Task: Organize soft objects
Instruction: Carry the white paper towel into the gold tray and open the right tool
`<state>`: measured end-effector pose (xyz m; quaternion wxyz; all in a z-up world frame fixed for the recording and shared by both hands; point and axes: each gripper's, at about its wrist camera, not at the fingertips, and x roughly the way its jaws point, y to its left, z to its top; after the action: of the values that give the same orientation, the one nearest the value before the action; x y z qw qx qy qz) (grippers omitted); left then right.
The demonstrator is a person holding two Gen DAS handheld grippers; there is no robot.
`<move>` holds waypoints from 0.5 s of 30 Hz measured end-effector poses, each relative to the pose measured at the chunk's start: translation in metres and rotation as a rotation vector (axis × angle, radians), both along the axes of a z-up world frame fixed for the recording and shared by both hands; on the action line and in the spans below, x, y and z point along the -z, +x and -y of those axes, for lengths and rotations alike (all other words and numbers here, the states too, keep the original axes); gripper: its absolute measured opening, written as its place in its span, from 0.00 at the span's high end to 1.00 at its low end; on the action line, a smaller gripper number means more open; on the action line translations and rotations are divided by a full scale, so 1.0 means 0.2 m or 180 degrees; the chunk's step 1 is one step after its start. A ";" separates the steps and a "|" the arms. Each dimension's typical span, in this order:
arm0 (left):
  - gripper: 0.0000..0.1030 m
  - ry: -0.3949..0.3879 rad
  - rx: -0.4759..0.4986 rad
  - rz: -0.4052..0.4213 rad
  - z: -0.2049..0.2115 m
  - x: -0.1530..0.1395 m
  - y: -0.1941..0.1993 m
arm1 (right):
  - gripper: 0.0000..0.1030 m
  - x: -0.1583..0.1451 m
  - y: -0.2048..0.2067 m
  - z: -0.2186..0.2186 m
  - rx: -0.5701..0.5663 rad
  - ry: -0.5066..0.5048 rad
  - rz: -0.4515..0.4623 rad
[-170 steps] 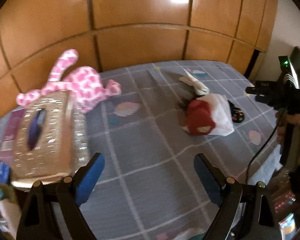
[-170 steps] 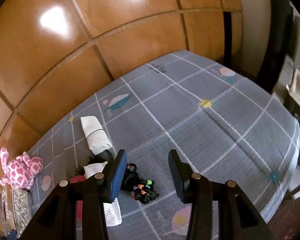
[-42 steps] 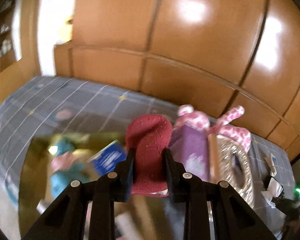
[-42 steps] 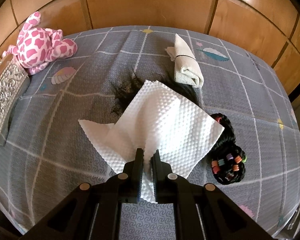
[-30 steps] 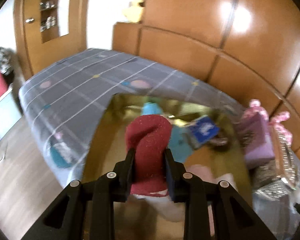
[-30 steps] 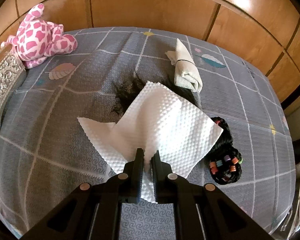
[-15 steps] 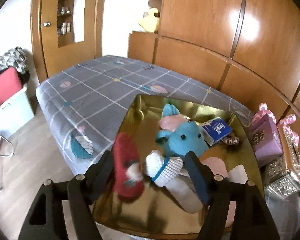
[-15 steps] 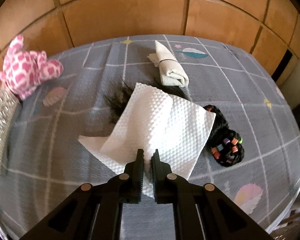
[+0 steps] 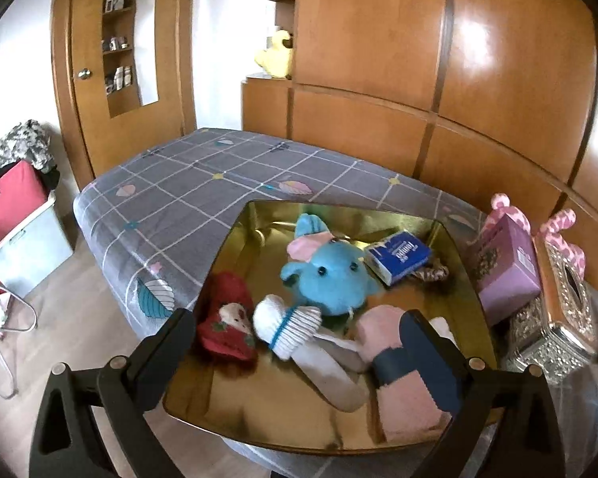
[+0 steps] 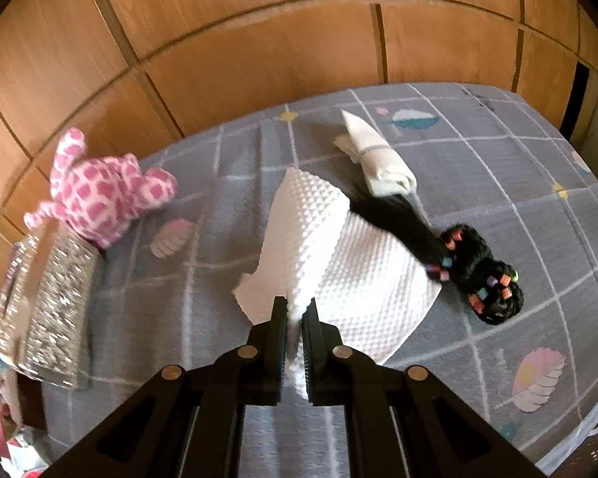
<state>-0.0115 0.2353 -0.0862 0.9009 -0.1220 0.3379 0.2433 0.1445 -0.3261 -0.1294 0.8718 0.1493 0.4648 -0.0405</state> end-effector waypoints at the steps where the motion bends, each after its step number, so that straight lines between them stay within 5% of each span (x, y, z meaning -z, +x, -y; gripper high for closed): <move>1: 0.00 0.0010 0.0019 -0.0007 0.01 0.00 0.00 | 0.94 -0.03 0.00 -0.02 -0.0020 0.0020 0.0042; 15: 0.00 0.0287 -0.0005 -0.0103 0.12 0.00 0.01 | 0.95 -0.48 0.10 -0.59 -0.0850 0.0209 0.0717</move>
<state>-0.0101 0.2116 -0.0862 0.8997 -0.0775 0.3411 0.2610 0.1640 -0.2084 -0.0341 0.9106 0.1182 0.3811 0.1078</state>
